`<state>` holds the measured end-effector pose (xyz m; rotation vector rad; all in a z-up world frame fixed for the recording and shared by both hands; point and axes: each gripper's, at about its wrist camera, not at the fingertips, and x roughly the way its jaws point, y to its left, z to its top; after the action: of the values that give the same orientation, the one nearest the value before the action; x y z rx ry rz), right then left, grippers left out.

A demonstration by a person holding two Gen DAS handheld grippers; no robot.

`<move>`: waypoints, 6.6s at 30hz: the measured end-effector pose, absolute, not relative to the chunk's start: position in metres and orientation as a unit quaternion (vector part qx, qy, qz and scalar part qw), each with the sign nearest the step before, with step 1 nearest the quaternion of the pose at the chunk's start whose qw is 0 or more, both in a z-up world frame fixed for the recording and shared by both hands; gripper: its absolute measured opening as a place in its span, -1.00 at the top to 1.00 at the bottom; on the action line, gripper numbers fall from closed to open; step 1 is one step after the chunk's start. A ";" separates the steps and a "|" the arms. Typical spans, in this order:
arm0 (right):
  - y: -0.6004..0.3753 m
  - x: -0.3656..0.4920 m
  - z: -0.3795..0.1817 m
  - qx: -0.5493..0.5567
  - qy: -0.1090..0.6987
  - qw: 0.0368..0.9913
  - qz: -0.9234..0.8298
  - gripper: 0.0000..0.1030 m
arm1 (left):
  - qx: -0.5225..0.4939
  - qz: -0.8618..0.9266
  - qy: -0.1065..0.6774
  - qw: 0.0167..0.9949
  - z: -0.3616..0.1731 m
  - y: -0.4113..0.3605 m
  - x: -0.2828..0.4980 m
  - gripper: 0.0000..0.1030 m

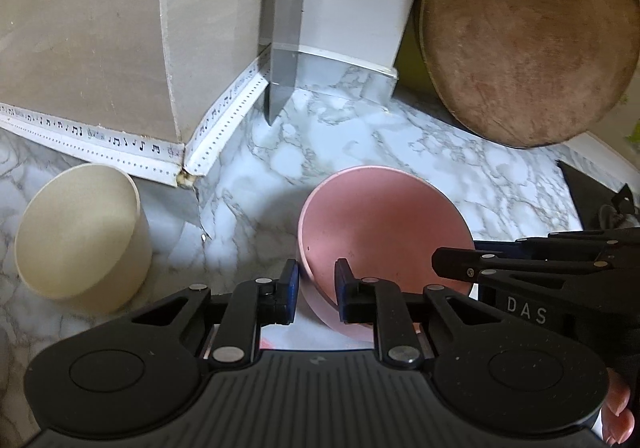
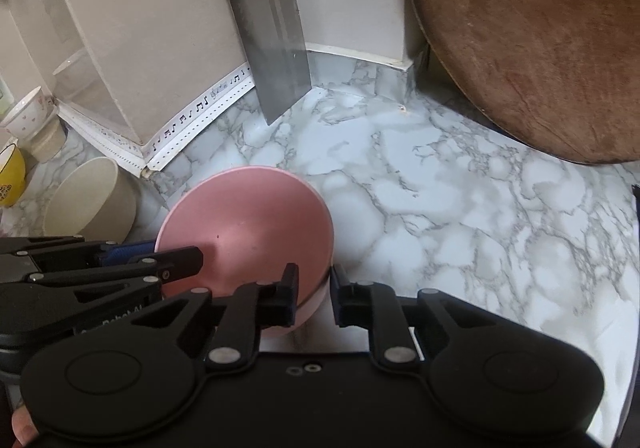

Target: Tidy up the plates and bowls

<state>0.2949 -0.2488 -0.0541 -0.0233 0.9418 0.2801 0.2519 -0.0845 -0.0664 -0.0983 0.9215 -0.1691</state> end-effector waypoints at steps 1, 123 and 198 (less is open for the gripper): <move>-0.250 0.291 -0.052 -0.009 0.453 0.881 0.134 0.65 | -0.047 -0.083 0.446 0.890 -0.065 -0.086 0.248 0.65; -0.124 0.281 -0.013 0.066 0.435 0.878 0.191 -0.98 | -0.072 0.007 0.422 0.903 -0.024 0.108 0.250 -0.52; -0.109 0.258 -0.006 0.023 0.466 0.862 0.197 0.58 | -0.059 -0.008 0.470 0.881 -0.009 0.070 0.220 0.83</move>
<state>0.2582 -0.1094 -0.0063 0.0484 0.9777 0.4127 0.2200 0.0704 -0.0085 -0.1230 0.9792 -0.0176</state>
